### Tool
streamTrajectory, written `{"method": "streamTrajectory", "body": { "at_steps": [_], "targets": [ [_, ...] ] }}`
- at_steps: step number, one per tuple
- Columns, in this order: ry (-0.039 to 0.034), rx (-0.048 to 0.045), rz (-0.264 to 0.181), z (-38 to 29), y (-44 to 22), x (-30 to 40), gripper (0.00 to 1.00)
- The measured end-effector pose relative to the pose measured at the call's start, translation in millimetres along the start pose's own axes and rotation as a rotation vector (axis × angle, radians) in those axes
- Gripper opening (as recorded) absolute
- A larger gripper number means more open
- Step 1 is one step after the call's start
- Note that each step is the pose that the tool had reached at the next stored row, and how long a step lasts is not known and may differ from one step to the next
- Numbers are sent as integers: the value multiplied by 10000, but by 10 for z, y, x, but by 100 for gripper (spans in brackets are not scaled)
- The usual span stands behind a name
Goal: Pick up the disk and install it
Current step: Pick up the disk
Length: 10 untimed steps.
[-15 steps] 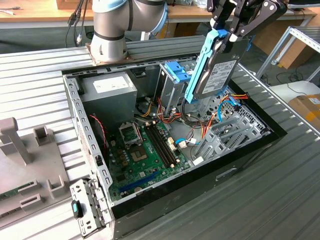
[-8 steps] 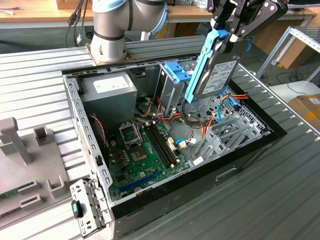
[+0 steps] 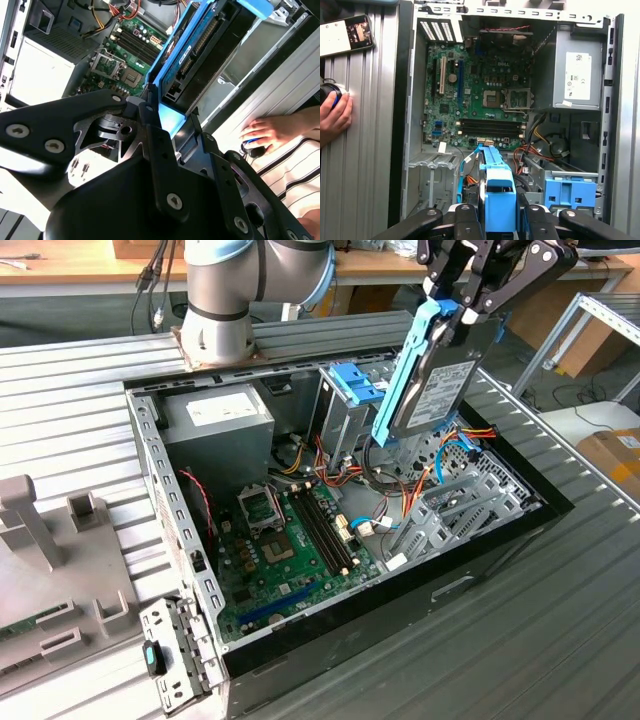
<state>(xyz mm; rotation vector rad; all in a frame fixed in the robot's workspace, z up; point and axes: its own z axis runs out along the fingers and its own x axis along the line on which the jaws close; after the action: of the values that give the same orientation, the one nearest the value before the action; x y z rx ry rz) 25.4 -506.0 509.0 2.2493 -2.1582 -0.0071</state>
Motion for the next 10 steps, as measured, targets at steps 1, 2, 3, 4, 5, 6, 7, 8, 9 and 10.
{"method": "streamTrajectory", "body": {
  "at_steps": [1,2,3,4,5,6,7,8,9,10],
  "targets": [
    [-1,0,-1,1,1,39,37],
    [-2,1,-1,2,2,59,37],
    [0,0,-1,2,3,89,37],
    [-1,0,-1,3,6,154,37],
    [-2,0,-1,4,8,220,37],
    [-1,0,-1,4,10,268,37],
    [-2,1,-1,5,12,313,37],
    [-1,0,-1,6,15,385,37],
    [-3,1,-1,8,18,452,37],
    [-1,0,-1,8,21,514,37]
  ]
}}
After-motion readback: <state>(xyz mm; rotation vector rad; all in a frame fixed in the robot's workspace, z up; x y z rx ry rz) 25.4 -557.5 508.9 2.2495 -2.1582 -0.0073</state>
